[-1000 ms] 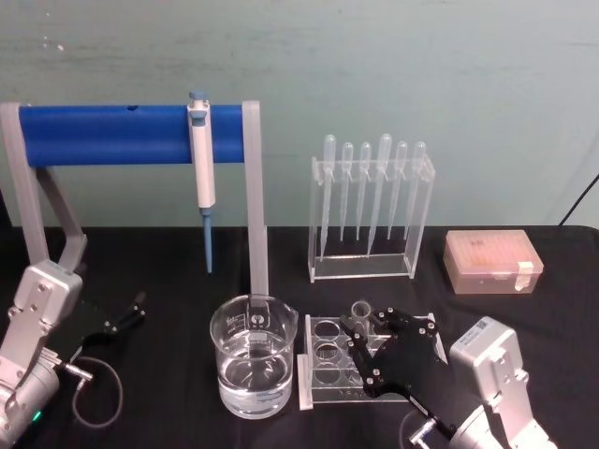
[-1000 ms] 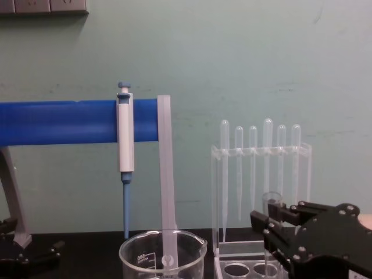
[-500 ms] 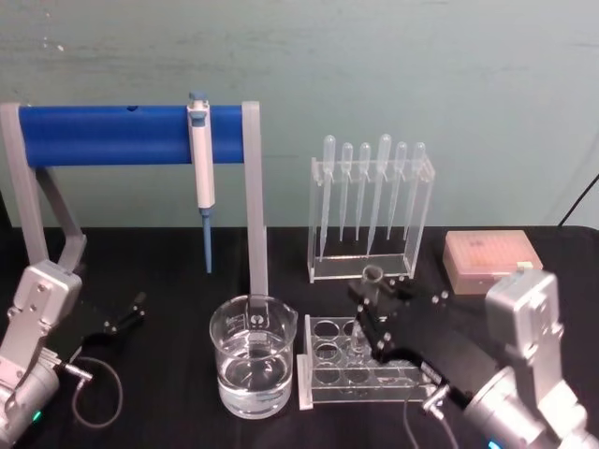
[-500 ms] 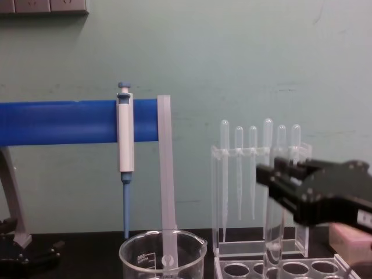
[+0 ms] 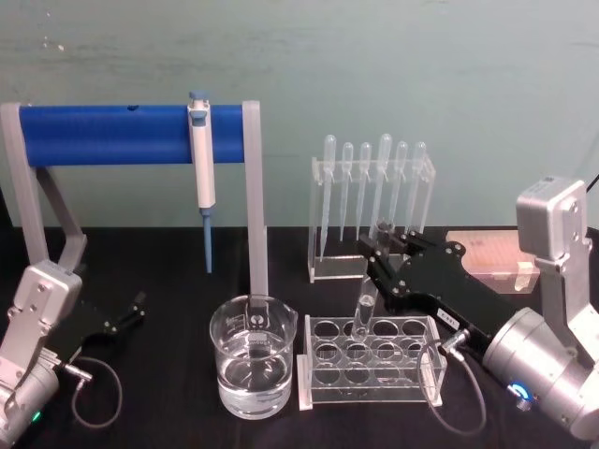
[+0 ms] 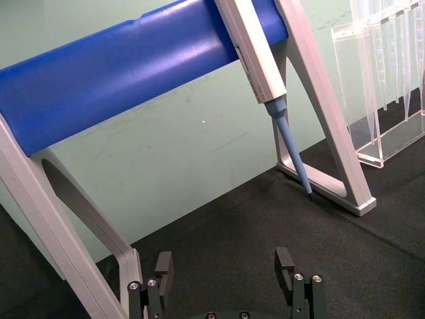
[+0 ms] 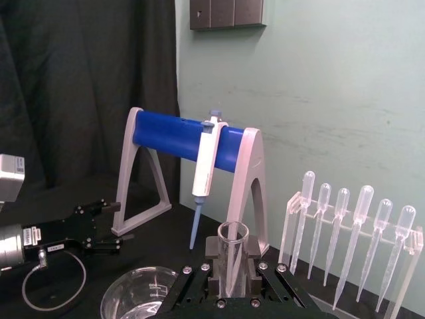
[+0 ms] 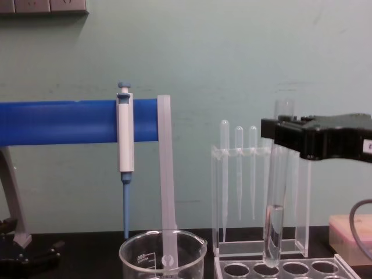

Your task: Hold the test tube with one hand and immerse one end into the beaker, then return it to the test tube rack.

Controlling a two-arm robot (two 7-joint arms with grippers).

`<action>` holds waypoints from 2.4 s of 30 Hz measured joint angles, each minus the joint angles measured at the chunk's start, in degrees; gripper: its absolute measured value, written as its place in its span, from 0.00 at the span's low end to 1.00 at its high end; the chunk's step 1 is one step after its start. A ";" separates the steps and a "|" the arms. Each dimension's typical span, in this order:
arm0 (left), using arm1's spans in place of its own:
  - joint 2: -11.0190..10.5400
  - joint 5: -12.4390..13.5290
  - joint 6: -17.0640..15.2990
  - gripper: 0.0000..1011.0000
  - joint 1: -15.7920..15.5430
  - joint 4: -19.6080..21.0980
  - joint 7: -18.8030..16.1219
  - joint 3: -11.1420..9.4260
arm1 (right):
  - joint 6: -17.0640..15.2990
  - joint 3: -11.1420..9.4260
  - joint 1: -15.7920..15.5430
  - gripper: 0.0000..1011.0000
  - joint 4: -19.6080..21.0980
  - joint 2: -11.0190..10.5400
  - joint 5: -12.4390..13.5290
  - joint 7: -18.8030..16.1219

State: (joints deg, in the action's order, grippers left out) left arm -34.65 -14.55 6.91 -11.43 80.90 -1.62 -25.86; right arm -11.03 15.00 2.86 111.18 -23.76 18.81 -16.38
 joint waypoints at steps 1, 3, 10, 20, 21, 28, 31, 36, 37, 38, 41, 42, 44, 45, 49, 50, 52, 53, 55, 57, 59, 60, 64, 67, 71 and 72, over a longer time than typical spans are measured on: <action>0.00 0.00 0.00 0.99 0.00 0.00 0.00 0.00 | -0.63 -0.05 0.29 0.22 0.23 -0.18 0.21 -0.19; 0.00 0.00 0.00 0.99 0.00 0.00 0.00 0.00 | -1.03 -0.08 0.51 0.22 0.36 -0.33 0.45 -0.27; 0.00 0.00 0.00 0.99 0.00 0.00 0.00 0.00 | -1.64 0.01 1.00 0.22 0.55 -0.95 1.07 -0.44; 0.00 0.00 0.00 0.99 0.00 0.00 0.00 0.00 | -2.54 1.10 2.99 0.22 1.28 -0.97 1.64 -0.75; 0.00 0.00 0.00 0.99 0.00 0.00 0.00 0.00 | -2.93 1.51 3.82 0.22 1.43 -0.81 1.73 -0.80; 0.00 0.00 0.00 0.99 0.00 0.00 0.00 0.00 | -4.97 4.22 7.99 0.22 0.88 0.71 2.39 -1.25; 0.00 0.00 0.00 0.99 0.00 0.00 0.00 0.00 | -5.53 5.77 9.52 0.22 0.16 1.58 2.66 -1.33; 0.00 0.00 0.00 0.99 0.00 0.00 0.00 0.00 | -5.81 8.61 11.69 0.22 -1.98 3.37 2.47 -1.30; 0.00 0.00 0.00 0.99 0.00 0.00 0.00 0.00 | -5.75 9.01 11.99 0.22 -2.34 3.63 2.28 -1.29; 0.00 0.00 0.00 0.99 0.00 0.00 0.00 0.00 | -5.46 9.87 12.57 0.22 -3.32 4.23 1.81 -1.23; 0.00 0.00 0.00 0.99 0.00 0.00 0.00 0.00 | -4.93 10.81 13.30 0.22 -4.68 5.00 1.26 -1.14; 0.00 0.00 0.00 0.99 0.00 0.00 0.00 0.00 | -4.72 11.12 13.52 0.22 -5.21 5.27 1.04 -1.06; 0.00 0.00 0.00 0.99 0.00 0.00 0.00 0.00 | -4.05 11.89 14.04 0.22 -6.69 5.99 0.41 -0.97; 0.00 0.00 0.00 0.99 0.00 0.00 0.00 0.00 | -3.89 12.12 14.18 0.22 -7.21 6.21 0.26 -0.97; 0.00 0.00 0.00 0.99 0.00 0.00 0.00 0.00 | -2.63 13.00 14.35 0.22 -9.90 7.22 -0.61 -0.99; 0.00 0.00 0.00 0.99 0.00 0.00 0.00 0.00 | -2.31 13.09 14.33 0.22 -10.36 7.35 -0.78 -1.00; 0.00 0.00 0.00 0.99 0.00 0.00 0.00 0.00 | -1.10 13.38 14.05 0.22 -11.72 7.73 -1.33 -1.02; 0.00 0.00 0.00 0.99 0.00 0.00 0.00 0.00 | -0.66 13.45 13.90 0.22 -12.12 7.84 -1.54 -1.03; 0.00 0.00 0.00 0.99 0.00 0.00 0.00 0.00 | 0.16 13.59 13.63 0.22 -12.97 8.02 -1.90 -1.18; 0.00 0.00 0.00 0.99 0.00 0.00 0.00 0.00 | 1.07 13.80 13.21 0.22 -14.18 8.25 -2.47 -1.28; 0.00 0.00 0.00 0.99 0.00 0.00 0.00 0.00 | 1.62 13.90 12.94 0.22 -14.91 8.37 -2.79 -1.42; 0.00 0.00 0.00 0.99 0.00 0.00 0.00 0.00 | 2.12 13.98 12.73 0.22 -15.56 8.49 -3.10 -1.67; 0.00 0.00 0.00 0.99 0.00 0.00 0.00 0.00 | 3.83 14.02 12.29 0.22 -17.31 8.89 -3.62 -2.26; 0.00 0.00 0.00 0.99 0.00 0.00 0.00 0.00 | 4.68 14.07 12.07 0.22 -18.34 9.22 -4.01 -2.72; 0.00 0.00 0.00 0.99 0.00 0.00 0.00 0.00 | 5.15 14.13 11.91 0.22 -19.20 9.59 -4.57 -3.06; 0.00 0.00 0.00 0.99 0.00 0.00 0.00 0.00 | 5.15 14.13 11.91 0.22 -19.20 9.59 -4.57 -3.06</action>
State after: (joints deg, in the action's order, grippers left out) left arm -34.64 -14.55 6.91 -11.43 80.90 -1.62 -25.86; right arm -5.88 29.13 14.76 91.98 -14.17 14.24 -19.45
